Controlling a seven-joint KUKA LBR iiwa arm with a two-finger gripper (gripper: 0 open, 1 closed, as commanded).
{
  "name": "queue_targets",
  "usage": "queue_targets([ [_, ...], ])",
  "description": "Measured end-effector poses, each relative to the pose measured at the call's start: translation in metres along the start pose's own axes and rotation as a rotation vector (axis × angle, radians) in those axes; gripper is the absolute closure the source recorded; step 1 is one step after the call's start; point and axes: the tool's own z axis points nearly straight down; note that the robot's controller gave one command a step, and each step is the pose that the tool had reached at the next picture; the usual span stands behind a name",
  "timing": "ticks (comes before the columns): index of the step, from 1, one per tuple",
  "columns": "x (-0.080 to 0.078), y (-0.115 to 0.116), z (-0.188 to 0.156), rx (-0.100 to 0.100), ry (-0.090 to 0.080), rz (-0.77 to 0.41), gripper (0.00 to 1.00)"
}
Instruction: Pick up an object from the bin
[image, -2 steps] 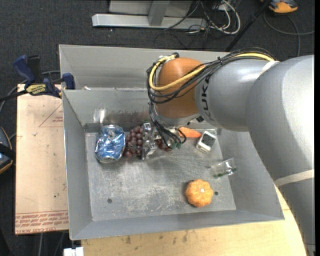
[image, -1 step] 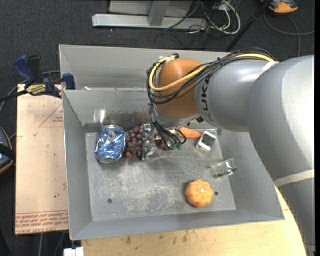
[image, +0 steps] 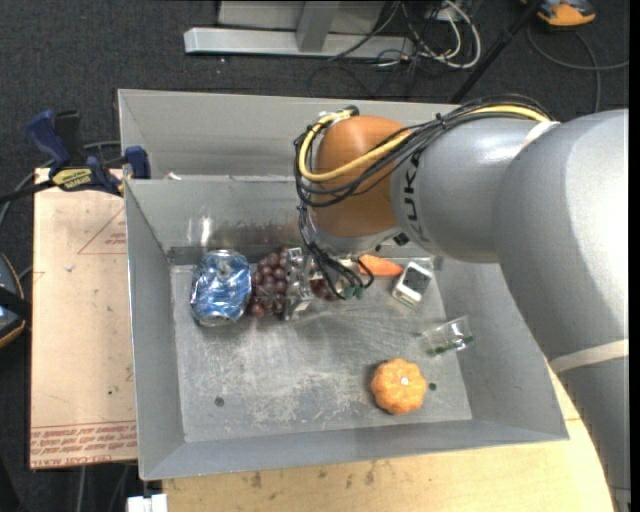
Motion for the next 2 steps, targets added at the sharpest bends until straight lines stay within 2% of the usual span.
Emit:
queue_targets([
  [1,0.004,0.000,-0.016,0.001,0.016,-0.001,1.00],
  [2,0.003,0.000,-0.037,0.000,0.019,-0.001,1.00],
])
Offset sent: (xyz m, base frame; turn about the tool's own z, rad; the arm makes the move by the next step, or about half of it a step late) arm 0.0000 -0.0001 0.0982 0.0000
